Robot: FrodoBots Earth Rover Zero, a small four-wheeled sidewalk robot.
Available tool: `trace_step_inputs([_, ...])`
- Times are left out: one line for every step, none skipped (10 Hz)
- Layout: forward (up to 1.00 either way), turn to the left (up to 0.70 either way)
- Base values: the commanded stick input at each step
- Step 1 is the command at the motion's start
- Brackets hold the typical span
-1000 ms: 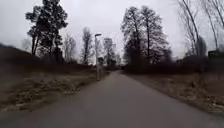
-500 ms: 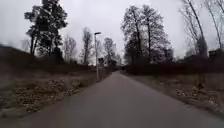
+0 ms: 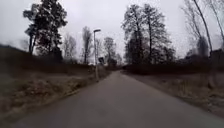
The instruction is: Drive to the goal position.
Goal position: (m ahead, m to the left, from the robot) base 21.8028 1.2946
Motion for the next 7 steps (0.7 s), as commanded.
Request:
trace_step_inputs([1.0, 0.06])
trace_step_inputs([1.0, 0.07])
trace_step_inputs([1.0, 0.07])
trace_step_inputs([1.0, 0.07])
trace_step_inputs([1.0, 0.07])
trace_step_inputs([1.0, 0.06])
trace_step_inputs([1.0, 0.07])
